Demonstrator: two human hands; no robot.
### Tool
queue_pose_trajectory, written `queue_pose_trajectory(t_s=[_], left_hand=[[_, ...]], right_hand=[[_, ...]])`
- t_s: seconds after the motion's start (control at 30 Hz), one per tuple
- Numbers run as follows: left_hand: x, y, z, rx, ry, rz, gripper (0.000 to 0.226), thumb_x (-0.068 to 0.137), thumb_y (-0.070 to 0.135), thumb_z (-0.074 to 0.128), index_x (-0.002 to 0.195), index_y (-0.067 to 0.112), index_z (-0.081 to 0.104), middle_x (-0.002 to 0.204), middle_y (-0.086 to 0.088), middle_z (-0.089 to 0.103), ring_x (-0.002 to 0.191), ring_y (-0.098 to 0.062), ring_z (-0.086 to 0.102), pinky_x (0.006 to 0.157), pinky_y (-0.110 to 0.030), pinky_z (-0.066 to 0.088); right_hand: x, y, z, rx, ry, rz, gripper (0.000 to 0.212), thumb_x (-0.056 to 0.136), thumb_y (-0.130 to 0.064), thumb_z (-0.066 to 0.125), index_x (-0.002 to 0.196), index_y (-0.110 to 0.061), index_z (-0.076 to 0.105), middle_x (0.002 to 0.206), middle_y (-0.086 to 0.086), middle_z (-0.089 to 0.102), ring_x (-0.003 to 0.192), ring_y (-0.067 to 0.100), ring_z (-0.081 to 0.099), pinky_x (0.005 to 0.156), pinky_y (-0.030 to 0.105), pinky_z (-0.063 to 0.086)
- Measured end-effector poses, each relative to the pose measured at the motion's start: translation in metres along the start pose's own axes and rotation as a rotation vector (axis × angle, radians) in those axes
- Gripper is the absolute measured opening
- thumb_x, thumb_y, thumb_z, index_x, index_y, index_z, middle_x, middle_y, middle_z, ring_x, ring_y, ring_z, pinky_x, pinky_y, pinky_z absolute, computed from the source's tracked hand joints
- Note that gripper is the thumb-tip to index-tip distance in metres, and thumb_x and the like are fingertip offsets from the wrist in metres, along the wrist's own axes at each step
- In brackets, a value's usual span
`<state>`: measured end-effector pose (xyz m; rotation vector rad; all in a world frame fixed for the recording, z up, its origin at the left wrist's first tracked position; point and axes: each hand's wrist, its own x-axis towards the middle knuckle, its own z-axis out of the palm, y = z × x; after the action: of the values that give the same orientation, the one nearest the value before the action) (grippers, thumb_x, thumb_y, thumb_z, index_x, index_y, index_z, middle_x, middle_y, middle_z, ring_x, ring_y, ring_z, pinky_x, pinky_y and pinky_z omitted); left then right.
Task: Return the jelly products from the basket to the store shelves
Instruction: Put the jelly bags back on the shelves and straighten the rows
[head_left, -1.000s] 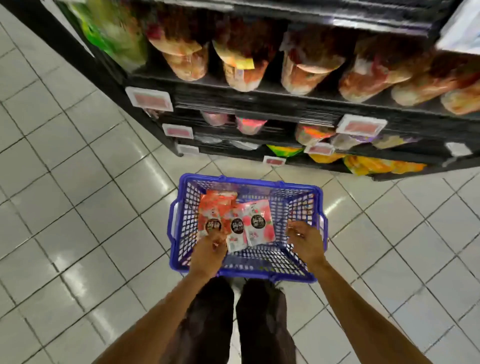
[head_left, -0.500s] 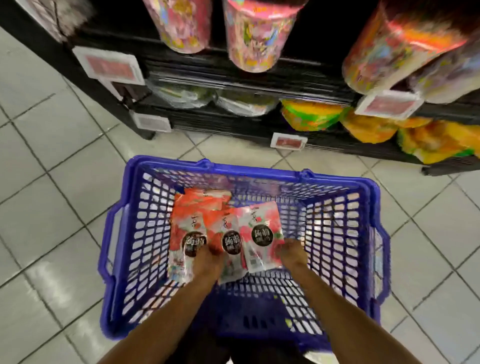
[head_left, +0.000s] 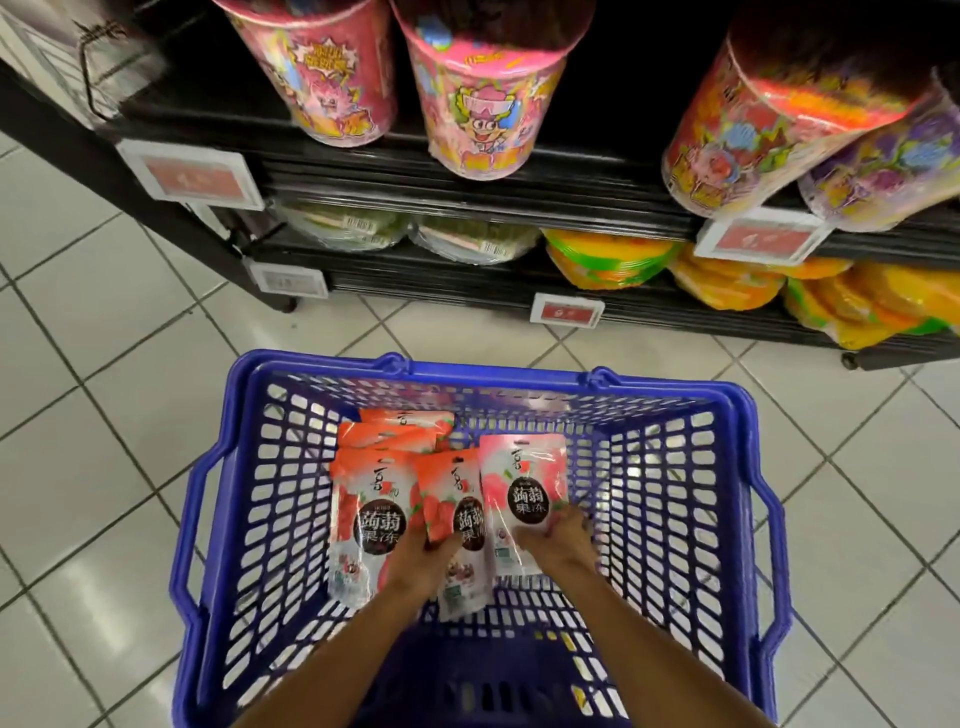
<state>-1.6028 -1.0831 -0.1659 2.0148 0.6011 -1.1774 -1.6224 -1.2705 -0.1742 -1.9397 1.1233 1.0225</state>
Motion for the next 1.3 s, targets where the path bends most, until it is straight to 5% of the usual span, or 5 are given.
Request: queue_pose_trajectory(t_s=[0.27, 0.5, 0.67, 0.77, 1.3], left_hand=[[-0.009, 0.011, -0.017, -0.292, 0.161, -0.025, 0.037, 0.099, 0.030, 0.056, 0.066, 0.013, 0.057, 0.051, 0.004, 0.053, 0.046, -0.011, 0.047, 0.041, -0.020, 0.037], [-0.015, 0.030, -0.022, -0.387, -0.092, -0.117, 0.043, 0.088, 0.062, 0.054, 0.114, 0.027, 0.054, 0.110, 0.009, 0.056, 0.109, -0.014, 0.052, 0.101, -0.037, 0.044], [0.000, 0.023, -0.027, 0.016, 0.592, -0.070, 0.058, 0.091, 0.041, 0.060, 0.135, 0.007, 0.045, 0.139, -0.018, 0.048, 0.127, -0.037, 0.043, 0.099, -0.048, 0.044], [0.004, 0.012, -0.031, 0.102, 0.482, -0.299, 0.107, 0.076, 0.042, 0.079, 0.150, 0.003, 0.012, 0.155, -0.020, 0.018, 0.142, -0.040, 0.020, 0.114, -0.058, 0.025], [-0.075, 0.044, -0.063, -0.592, 0.152, -0.218, 0.046, 0.067, 0.018, 0.089, 0.106, 0.006, 0.067, 0.110, -0.016, 0.071, 0.095, -0.029, 0.069, 0.091, -0.043, 0.054]], right_hand=[[-0.004, 0.013, 0.006, 0.103, 0.168, 0.081, 0.092, 0.079, -0.025, 0.076, 0.149, -0.010, 0.018, 0.139, 0.019, 0.051, 0.129, 0.039, 0.047, 0.105, 0.047, 0.043], [-0.031, -0.021, 0.003, 0.736, -0.292, -0.078, 0.054, 0.076, -0.073, 0.059, 0.082, -0.020, 0.067, 0.073, 0.006, 0.069, 0.082, 0.019, 0.068, 0.093, 0.038, 0.043], [-0.023, -0.013, -0.008, 0.872, -0.178, 0.030, 0.050, 0.059, -0.028, 0.089, 0.101, -0.017, 0.064, 0.089, 0.000, 0.074, 0.087, 0.018, 0.068, 0.079, 0.038, 0.054], [-0.015, -0.001, -0.013, 0.851, -0.087, 0.039, 0.041, 0.067, -0.024, 0.087, 0.101, -0.018, 0.064, 0.091, 0.003, 0.071, 0.083, 0.019, 0.067, 0.072, 0.033, 0.051], [-0.091, 0.001, -0.082, 0.974, -0.089, -0.023, 0.038, 0.063, -0.027, 0.087, 0.095, -0.021, 0.068, 0.086, -0.004, 0.072, 0.084, 0.014, 0.064, 0.066, 0.028, 0.044]])
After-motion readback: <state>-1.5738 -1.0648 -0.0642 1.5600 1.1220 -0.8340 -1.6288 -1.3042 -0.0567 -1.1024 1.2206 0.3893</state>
